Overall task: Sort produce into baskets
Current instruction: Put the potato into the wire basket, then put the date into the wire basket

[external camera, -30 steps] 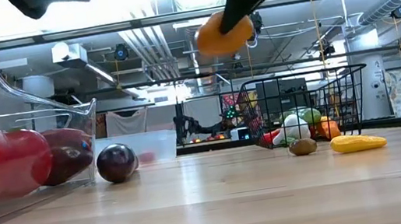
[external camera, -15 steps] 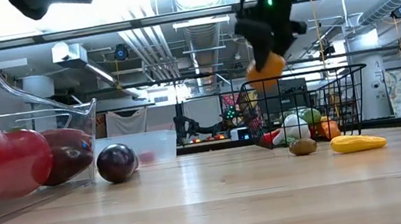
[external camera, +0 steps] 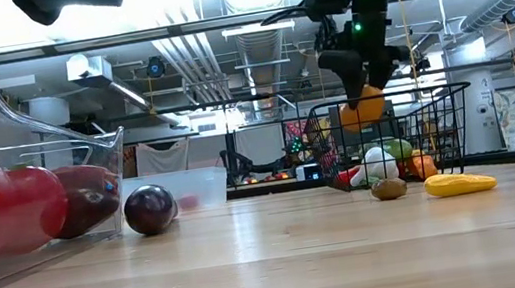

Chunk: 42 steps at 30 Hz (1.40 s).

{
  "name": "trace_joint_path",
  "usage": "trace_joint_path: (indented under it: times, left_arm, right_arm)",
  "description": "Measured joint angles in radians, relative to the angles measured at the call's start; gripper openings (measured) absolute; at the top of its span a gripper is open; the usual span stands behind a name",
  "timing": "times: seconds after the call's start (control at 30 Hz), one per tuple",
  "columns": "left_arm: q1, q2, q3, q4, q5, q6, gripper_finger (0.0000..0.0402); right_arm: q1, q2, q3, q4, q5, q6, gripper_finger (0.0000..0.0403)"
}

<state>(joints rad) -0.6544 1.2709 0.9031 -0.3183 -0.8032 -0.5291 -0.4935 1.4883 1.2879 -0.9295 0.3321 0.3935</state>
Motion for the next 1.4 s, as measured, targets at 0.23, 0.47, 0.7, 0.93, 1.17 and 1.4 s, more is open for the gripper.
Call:
trace_joint_path:
  times: [0.23, 0.47, 0.7, 0.93, 1.17, 1.4]
  left_arm:
    - [0.0, 0.0, 0.0, 0.0, 0.0, -0.004, 0.0137]
    - [0.0, 0.0, 0.0, 0.0, 0.0, -0.005, 0.0137]
    - [0.0, 0.0, 0.0, 0.0, 0.0, -0.005, 0.0137]
    - [0.0, 0.0, 0.0, 0.001, 0.0, -0.005, 0.0137]
    - [0.0, 0.0, 0.0, 0.004, 0.0, -0.005, 0.0137]
    - [0.0, 0.0, 0.0, 0.004, 0.0, -0.007, 0.0137]
  right_arm:
    - [-0.016, 0.0, -0.035, 0.033, 0.0, -0.034, 0.0254]
    - [-0.016, 0.0, -0.089, 0.083, 0.0, -0.055, 0.0279]
    - [-0.016, 0.0, -0.104, 0.084, 0.0, -0.067, 0.0305]
    - [-0.016, 0.0, -0.107, 0.107, 0.0, -0.066, 0.0322]
    - [-0.016, 0.0, -0.105, 0.131, 0.0, -0.073, 0.0326]
    - [-0.014, -0.008, -0.104, 0.132, 0.0, -0.072, 0.0327]
